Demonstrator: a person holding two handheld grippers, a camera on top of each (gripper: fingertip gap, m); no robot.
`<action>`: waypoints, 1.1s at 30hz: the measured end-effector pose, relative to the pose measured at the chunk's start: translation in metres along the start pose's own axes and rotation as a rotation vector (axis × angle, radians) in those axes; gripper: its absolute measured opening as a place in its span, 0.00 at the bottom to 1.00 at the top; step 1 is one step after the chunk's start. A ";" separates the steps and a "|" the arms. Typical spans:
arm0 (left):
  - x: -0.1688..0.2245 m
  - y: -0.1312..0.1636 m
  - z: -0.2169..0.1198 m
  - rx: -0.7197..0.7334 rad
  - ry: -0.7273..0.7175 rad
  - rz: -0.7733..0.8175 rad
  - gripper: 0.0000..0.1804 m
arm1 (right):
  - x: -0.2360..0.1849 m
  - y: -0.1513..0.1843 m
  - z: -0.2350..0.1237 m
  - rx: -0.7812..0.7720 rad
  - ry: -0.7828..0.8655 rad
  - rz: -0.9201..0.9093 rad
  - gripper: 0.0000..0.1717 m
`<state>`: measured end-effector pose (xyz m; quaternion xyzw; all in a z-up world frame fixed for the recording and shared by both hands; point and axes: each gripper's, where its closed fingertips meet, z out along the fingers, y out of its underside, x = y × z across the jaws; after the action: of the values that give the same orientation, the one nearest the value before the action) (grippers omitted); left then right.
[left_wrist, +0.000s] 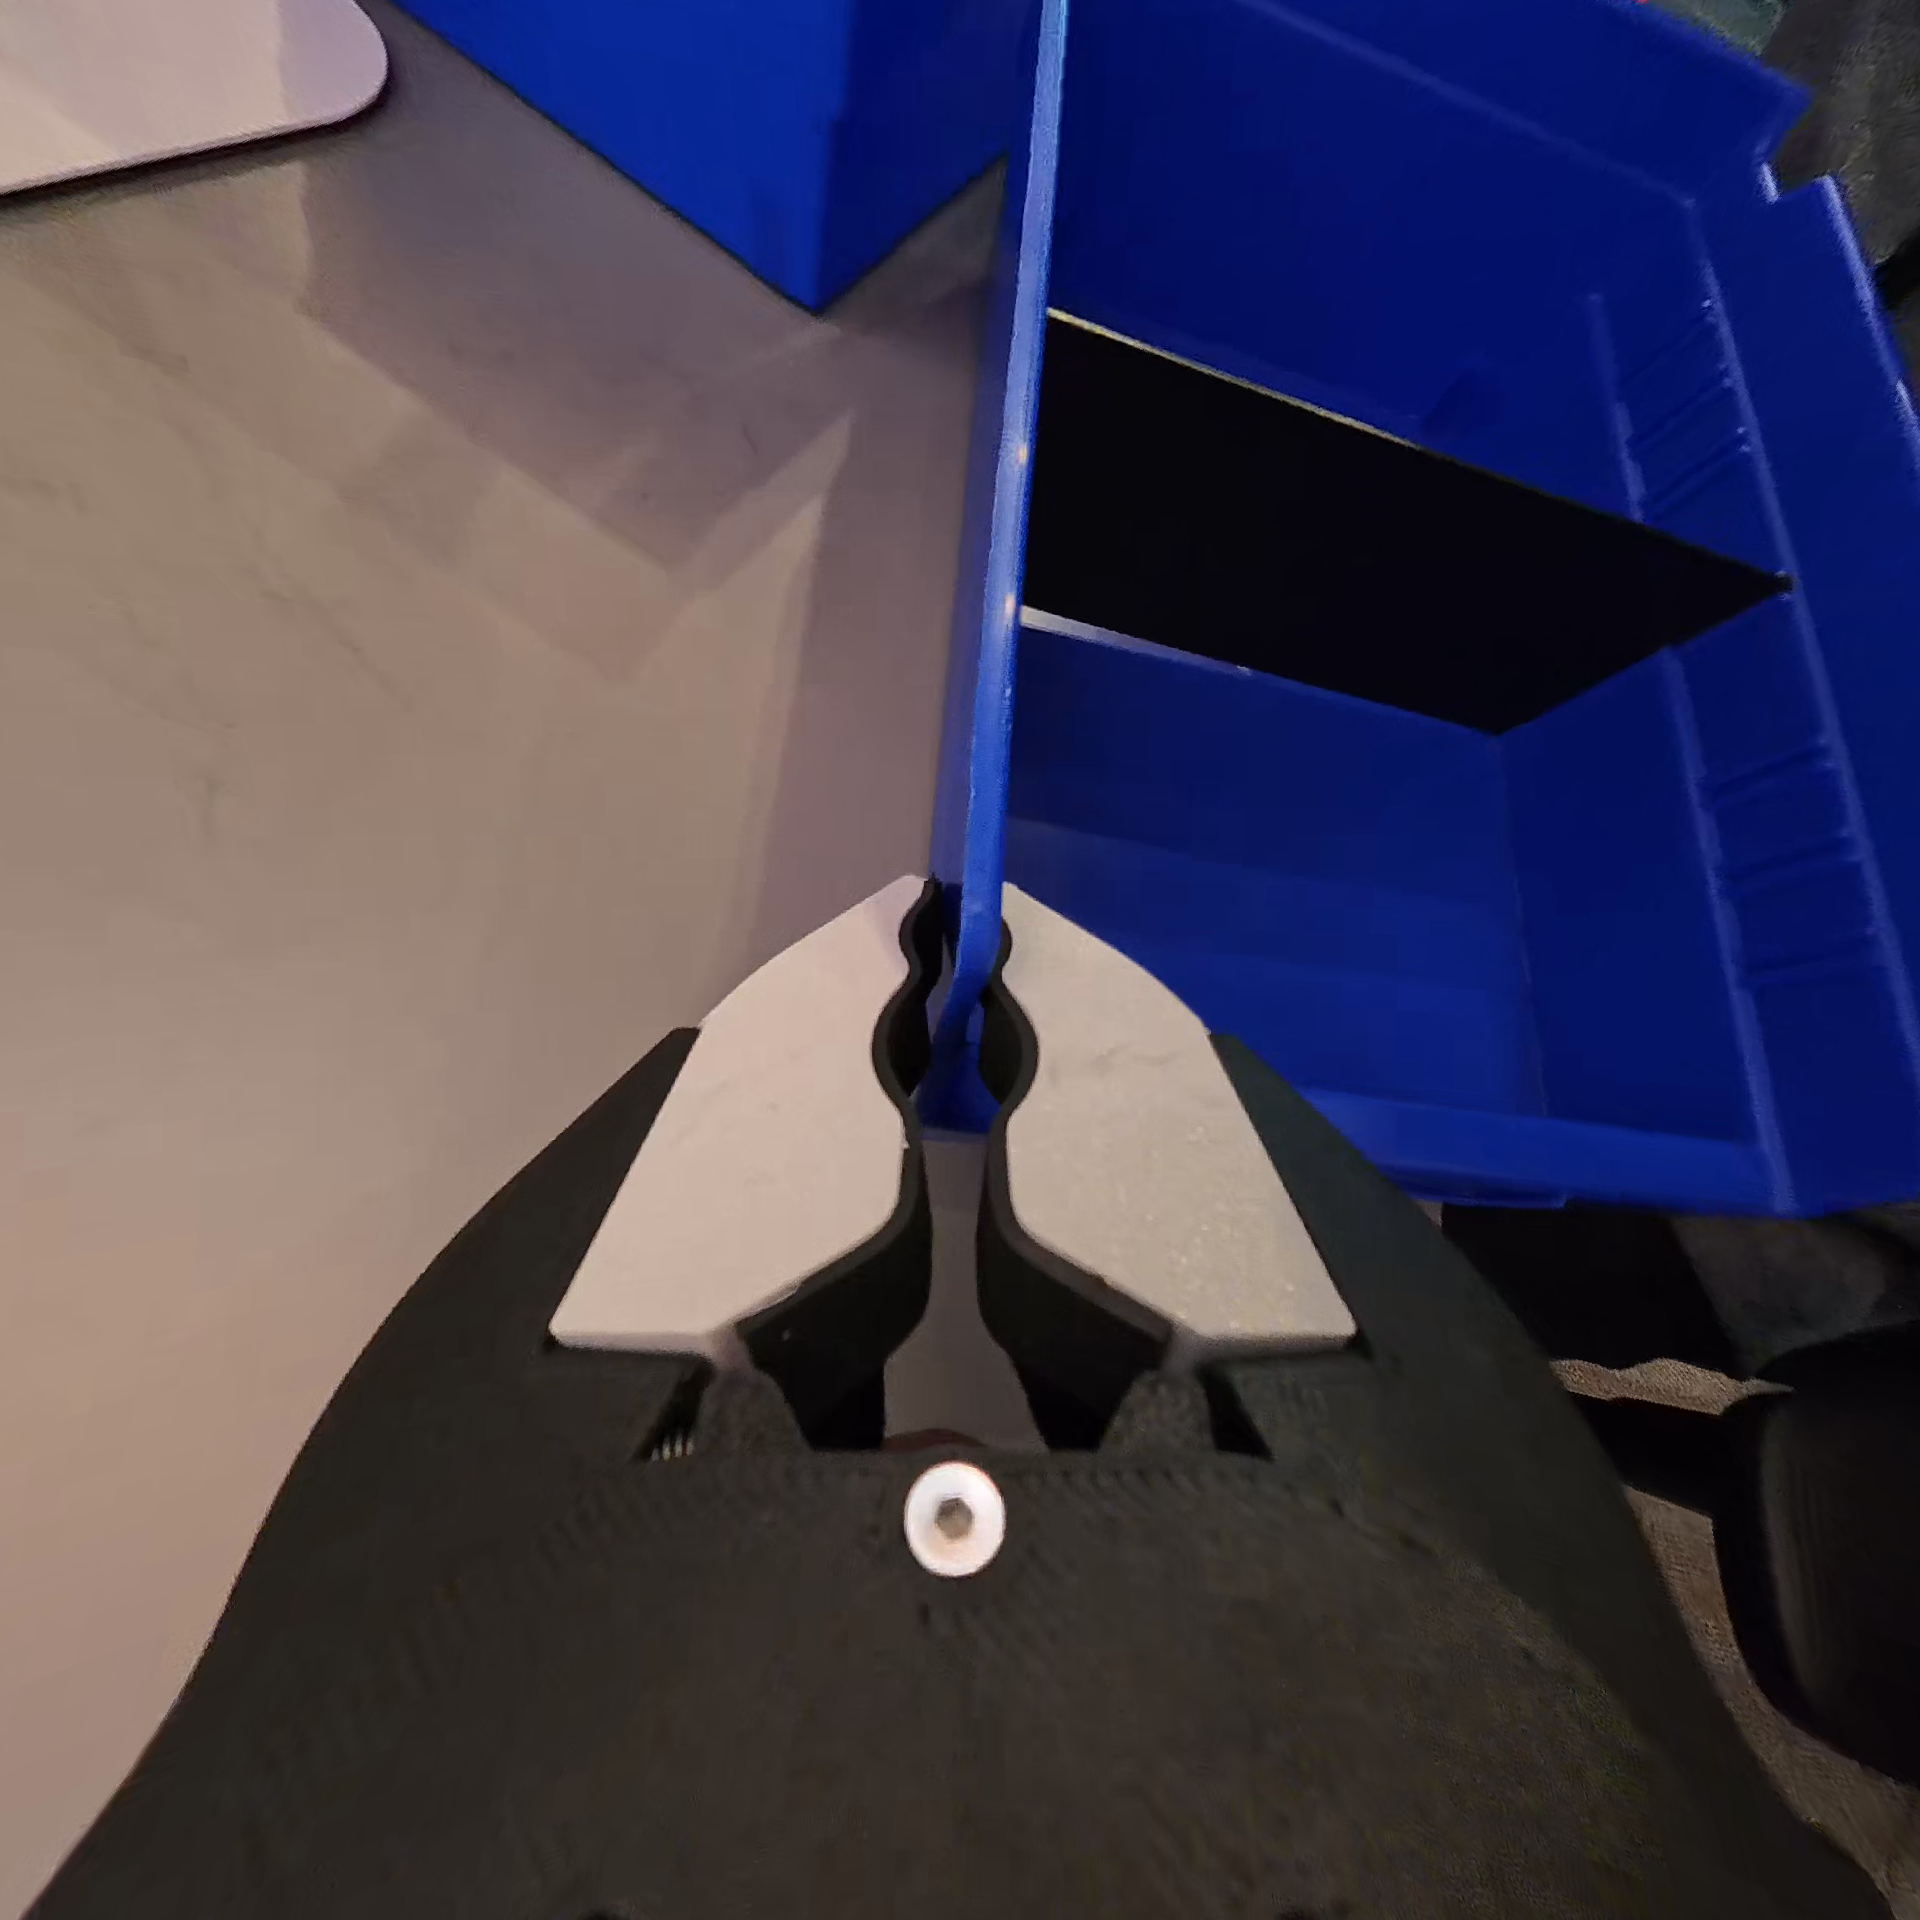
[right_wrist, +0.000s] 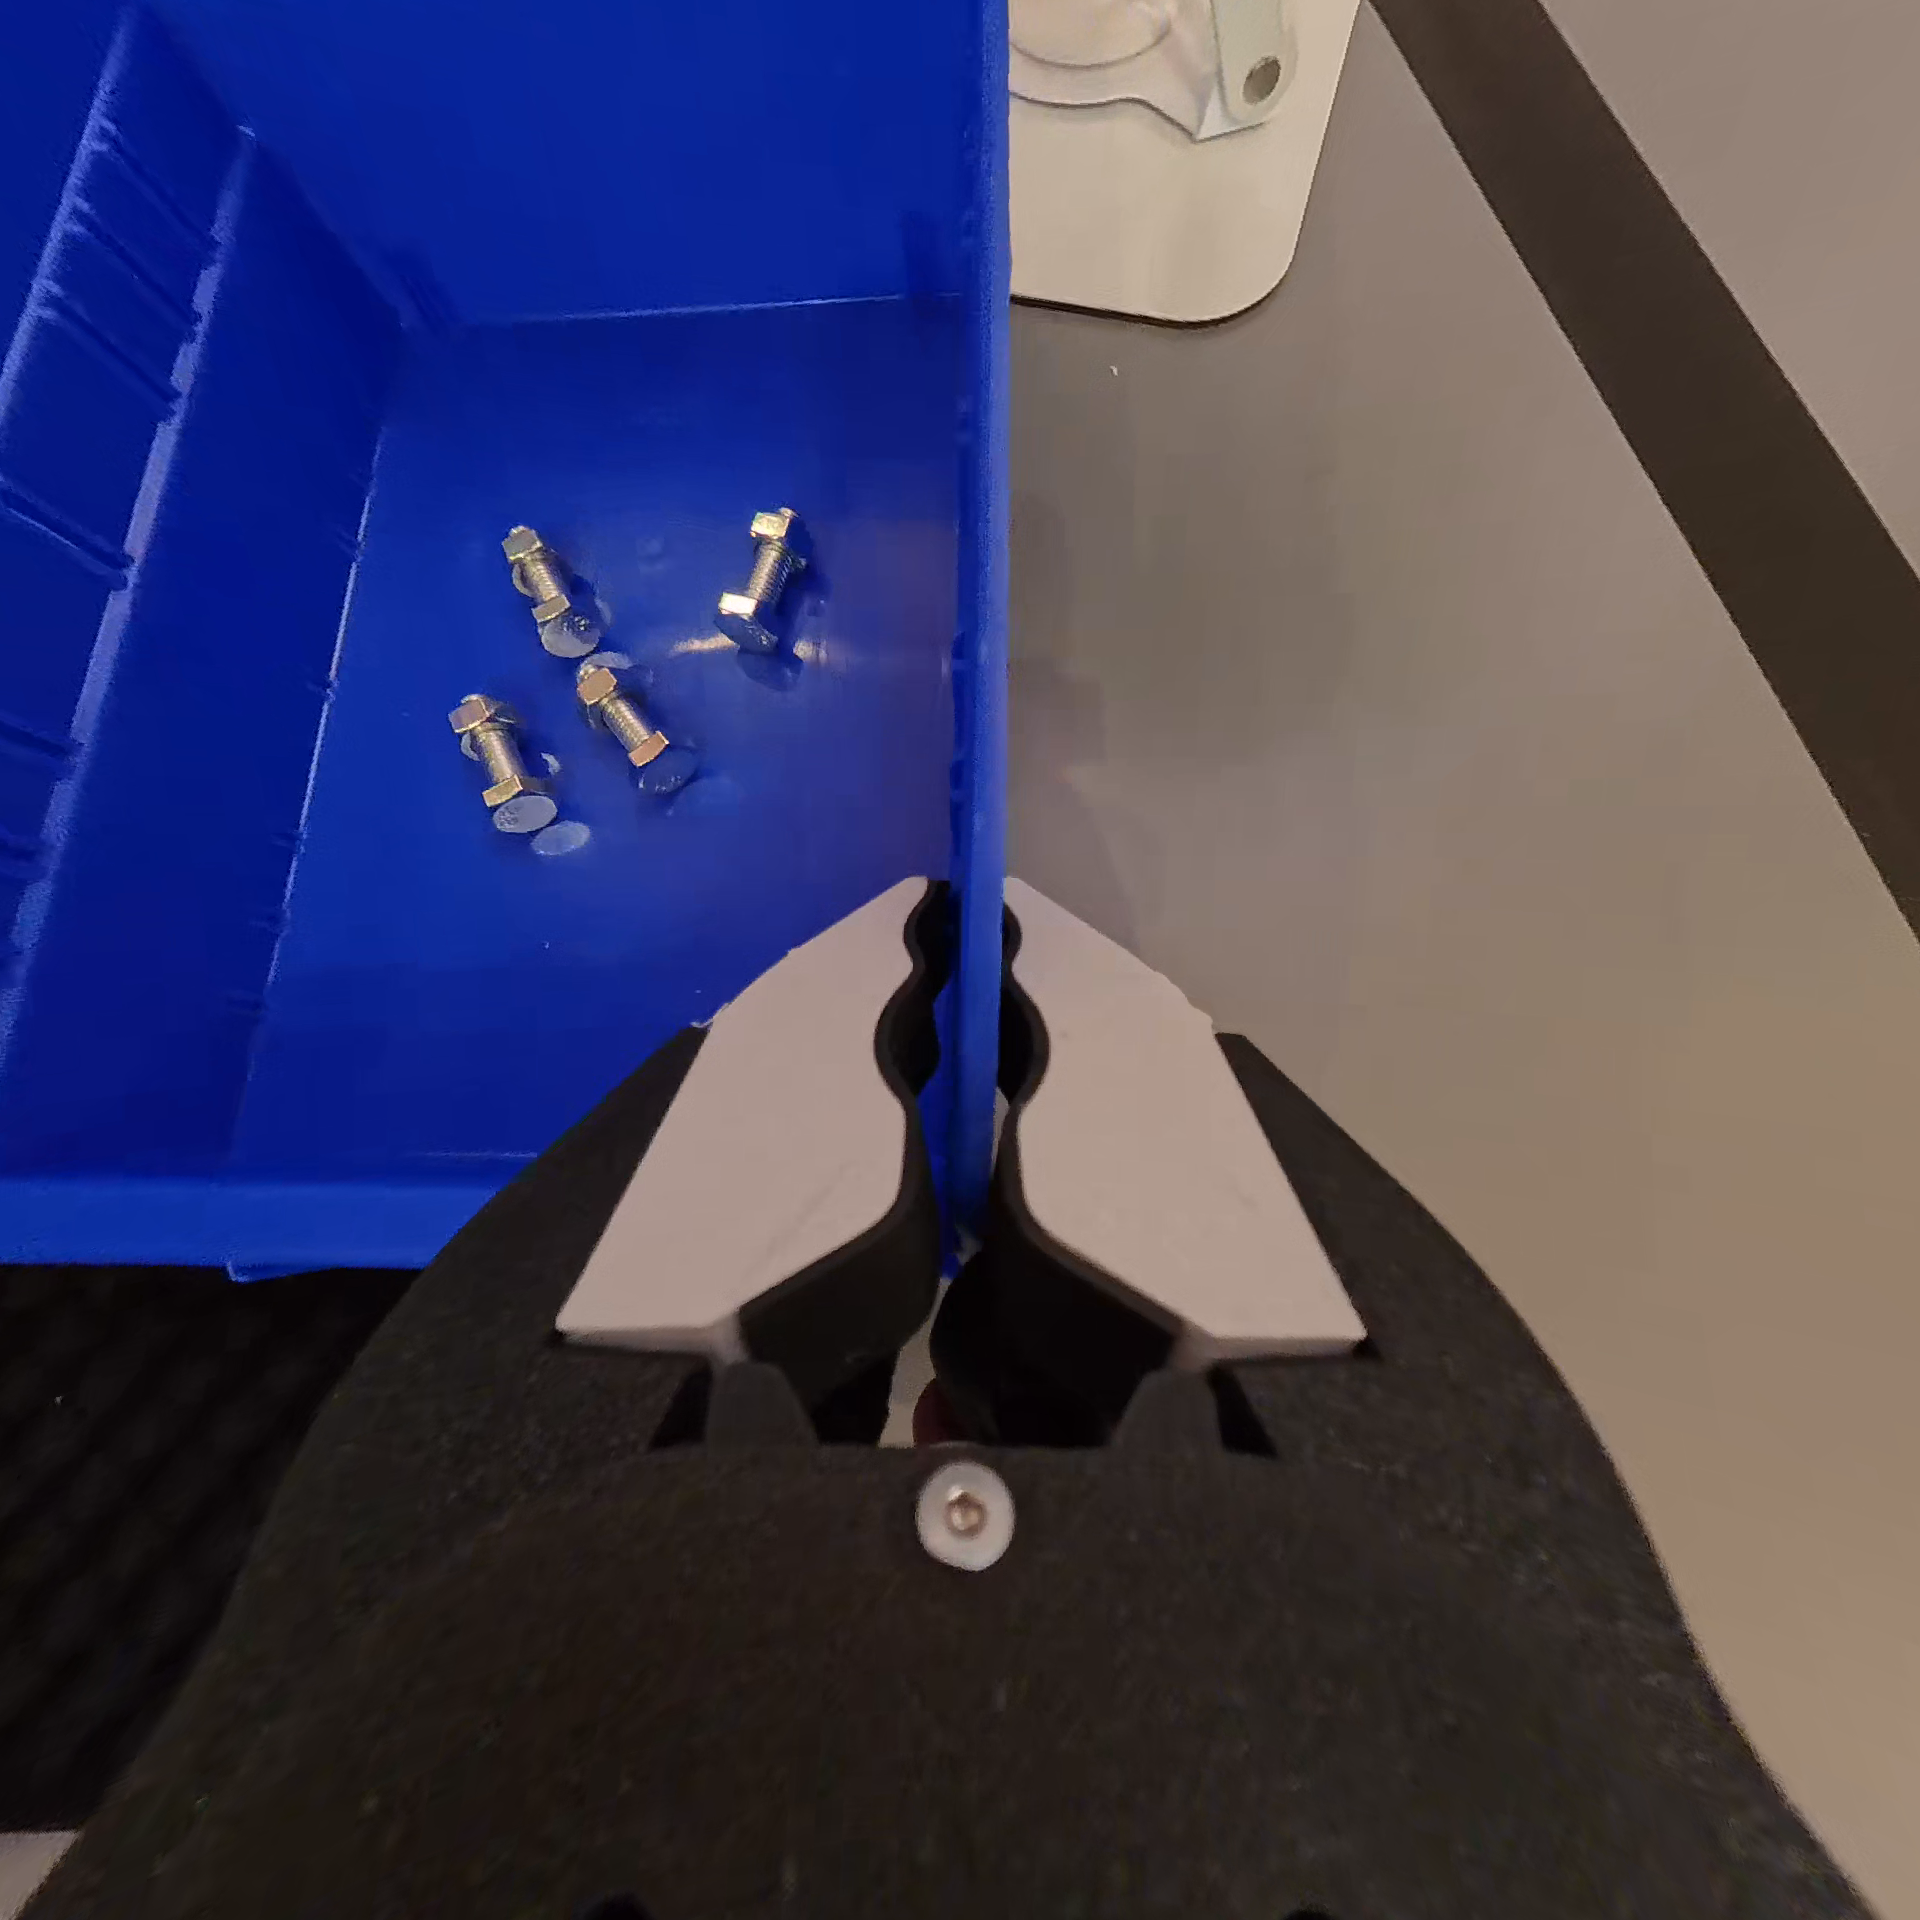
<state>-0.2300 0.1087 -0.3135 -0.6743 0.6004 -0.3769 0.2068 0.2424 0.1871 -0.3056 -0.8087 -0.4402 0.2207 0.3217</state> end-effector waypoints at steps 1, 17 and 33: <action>0.002 0.000 0.002 -0.012 0.012 0.010 0.02 | -0.002 0.001 0.001 -0.002 -0.010 -0.022 0.03; 0.025 -0.021 0.036 -0.022 0.069 0.086 0.02 | -0.018 -0.010 0.008 0.015 -0.086 -0.129 0.03; 0.032 -0.042 0.062 0.014 0.039 0.018 0.04 | -0.037 -0.064 0.075 0.026 -0.153 -0.155 0.02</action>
<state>-0.1555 0.0752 -0.3135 -0.6599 0.6078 -0.3922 0.2031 0.1394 0.2057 -0.3094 -0.7487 -0.5217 0.2623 0.3138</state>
